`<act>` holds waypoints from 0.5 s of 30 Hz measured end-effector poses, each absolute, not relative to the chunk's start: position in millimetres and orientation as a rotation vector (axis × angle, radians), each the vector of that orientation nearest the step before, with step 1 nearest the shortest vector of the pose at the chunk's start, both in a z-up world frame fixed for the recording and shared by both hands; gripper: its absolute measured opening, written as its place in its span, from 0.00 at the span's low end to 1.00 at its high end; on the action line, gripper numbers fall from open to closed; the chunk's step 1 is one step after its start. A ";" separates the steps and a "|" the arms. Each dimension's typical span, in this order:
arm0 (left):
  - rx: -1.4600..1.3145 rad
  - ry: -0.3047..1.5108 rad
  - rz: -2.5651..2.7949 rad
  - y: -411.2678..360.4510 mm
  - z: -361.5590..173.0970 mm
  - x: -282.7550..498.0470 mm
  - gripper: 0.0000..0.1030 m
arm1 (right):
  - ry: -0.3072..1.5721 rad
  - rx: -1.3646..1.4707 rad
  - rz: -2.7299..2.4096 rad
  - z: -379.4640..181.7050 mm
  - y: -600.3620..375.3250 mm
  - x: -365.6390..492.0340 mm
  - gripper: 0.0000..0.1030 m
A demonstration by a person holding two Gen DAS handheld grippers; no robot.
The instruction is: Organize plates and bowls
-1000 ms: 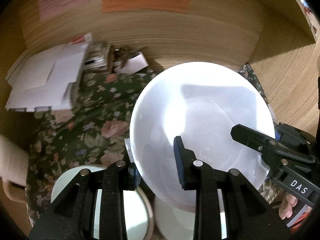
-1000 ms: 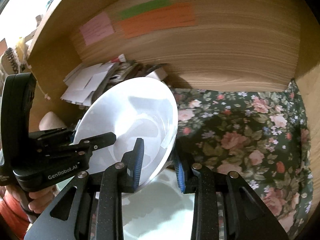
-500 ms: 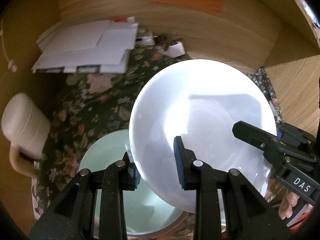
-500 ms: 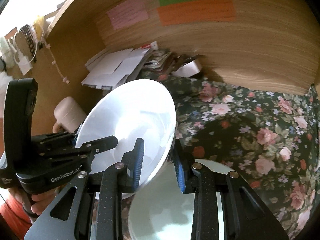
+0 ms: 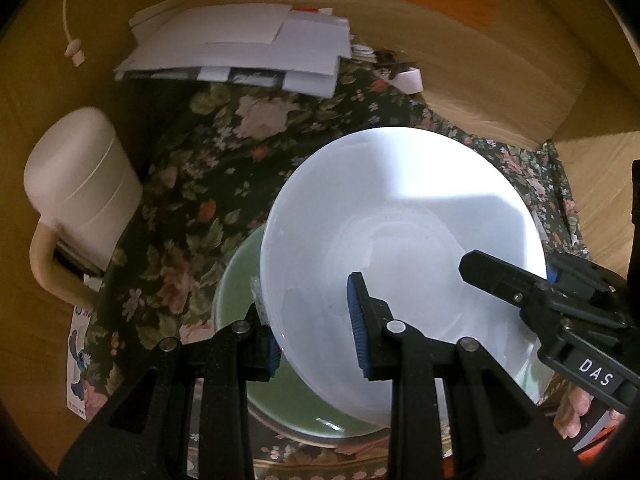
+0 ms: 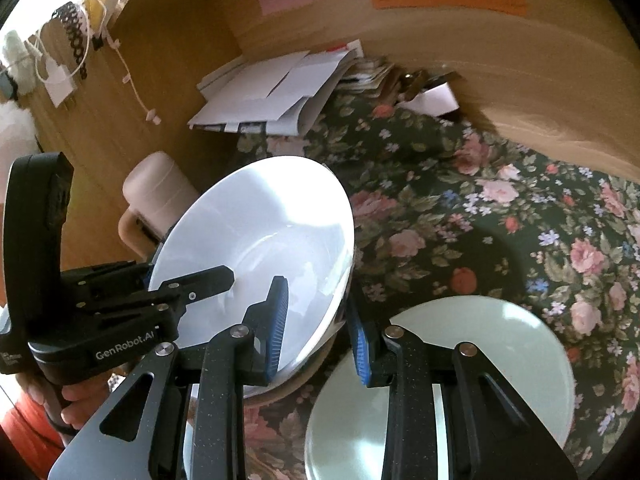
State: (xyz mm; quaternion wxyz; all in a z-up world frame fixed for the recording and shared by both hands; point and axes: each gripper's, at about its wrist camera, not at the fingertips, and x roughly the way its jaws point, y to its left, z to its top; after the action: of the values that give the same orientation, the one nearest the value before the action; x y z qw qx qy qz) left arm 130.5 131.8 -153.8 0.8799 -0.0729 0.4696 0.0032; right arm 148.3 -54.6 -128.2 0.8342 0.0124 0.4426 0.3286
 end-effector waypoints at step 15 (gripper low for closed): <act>-0.199 1.011 -0.001 146.5 -172.5 120.1 0.28 | 1.002 0.003 0.726 -149.6 -41.5 144.9 0.26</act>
State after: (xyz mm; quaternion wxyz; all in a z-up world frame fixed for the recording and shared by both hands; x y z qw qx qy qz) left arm 120.1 146.5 -172.5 0.8703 -0.0952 0.4832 -0.0004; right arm 144.9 -41.5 -149.6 0.8147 0.0013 0.4697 0.3402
